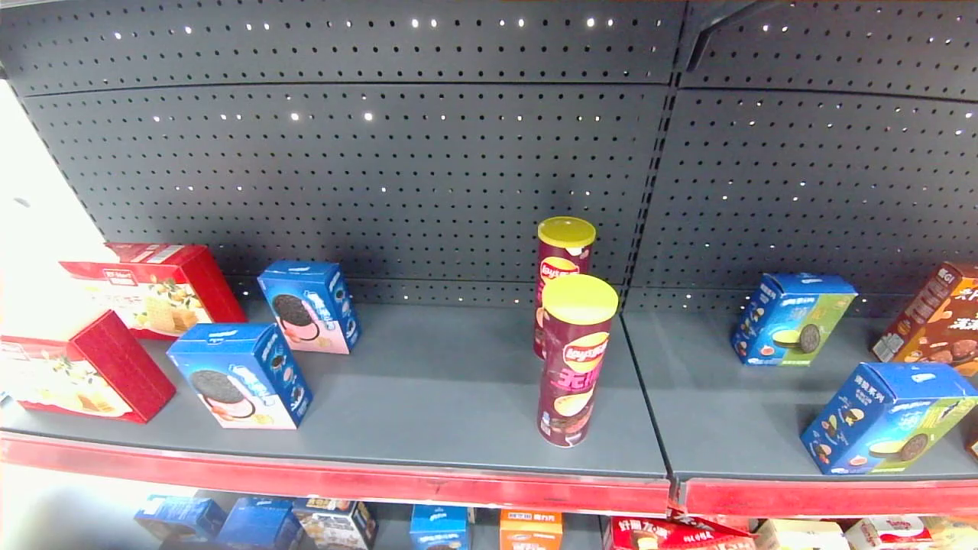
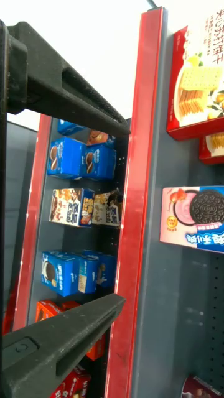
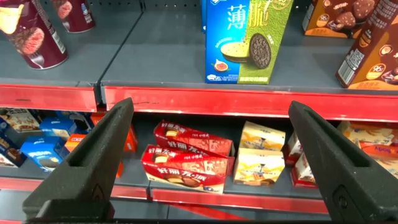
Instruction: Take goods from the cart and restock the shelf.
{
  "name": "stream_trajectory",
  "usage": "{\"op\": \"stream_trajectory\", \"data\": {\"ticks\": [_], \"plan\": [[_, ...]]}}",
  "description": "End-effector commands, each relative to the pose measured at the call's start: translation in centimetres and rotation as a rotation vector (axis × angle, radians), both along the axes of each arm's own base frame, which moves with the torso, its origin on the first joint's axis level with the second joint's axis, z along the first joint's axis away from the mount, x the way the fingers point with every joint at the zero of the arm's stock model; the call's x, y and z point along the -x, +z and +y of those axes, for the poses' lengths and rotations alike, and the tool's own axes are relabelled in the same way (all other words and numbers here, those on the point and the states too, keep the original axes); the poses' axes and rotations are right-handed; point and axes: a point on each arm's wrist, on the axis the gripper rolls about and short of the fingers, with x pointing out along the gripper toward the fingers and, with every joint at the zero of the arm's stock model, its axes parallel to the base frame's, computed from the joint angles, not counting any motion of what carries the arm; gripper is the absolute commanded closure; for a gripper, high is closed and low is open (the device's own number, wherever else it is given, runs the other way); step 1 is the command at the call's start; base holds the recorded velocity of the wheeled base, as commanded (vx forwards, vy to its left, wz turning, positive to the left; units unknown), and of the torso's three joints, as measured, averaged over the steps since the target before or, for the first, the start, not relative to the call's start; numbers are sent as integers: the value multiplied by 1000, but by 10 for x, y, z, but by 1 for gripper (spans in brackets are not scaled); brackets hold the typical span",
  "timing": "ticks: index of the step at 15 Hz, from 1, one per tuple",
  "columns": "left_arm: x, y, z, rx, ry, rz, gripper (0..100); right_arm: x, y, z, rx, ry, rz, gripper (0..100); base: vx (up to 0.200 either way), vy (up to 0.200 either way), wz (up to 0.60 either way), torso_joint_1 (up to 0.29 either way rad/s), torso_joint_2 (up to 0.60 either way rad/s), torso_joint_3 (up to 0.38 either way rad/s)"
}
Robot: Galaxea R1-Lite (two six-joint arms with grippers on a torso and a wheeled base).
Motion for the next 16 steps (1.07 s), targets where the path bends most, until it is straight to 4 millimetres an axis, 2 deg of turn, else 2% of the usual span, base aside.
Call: {"op": "stream_trajectory", "data": {"ticks": [1, 12, 14, 16], "plan": [[0, 0, 0, 0, 0, 4, 0, 0, 0, 0, 1, 0, 0, 0, 0, 0, 0, 0, 0, 0], [0, 0, 0, -6, -7, 6, 0, 0, 0, 0, 1, 3, 0, 0, 0, 0, 0, 0, 0, 0], [0, 0, 0, -7, -13, 6, 0, 0, 0, 0, 1, 3, -1, 0, 0, 200, 0, 2, 0, 2], [0, 0, 0, -6, -13, 6, 0, 0, 0, 0, 1, 3, 0, 0, 0, 0, 0, 0, 0, 0]]}}
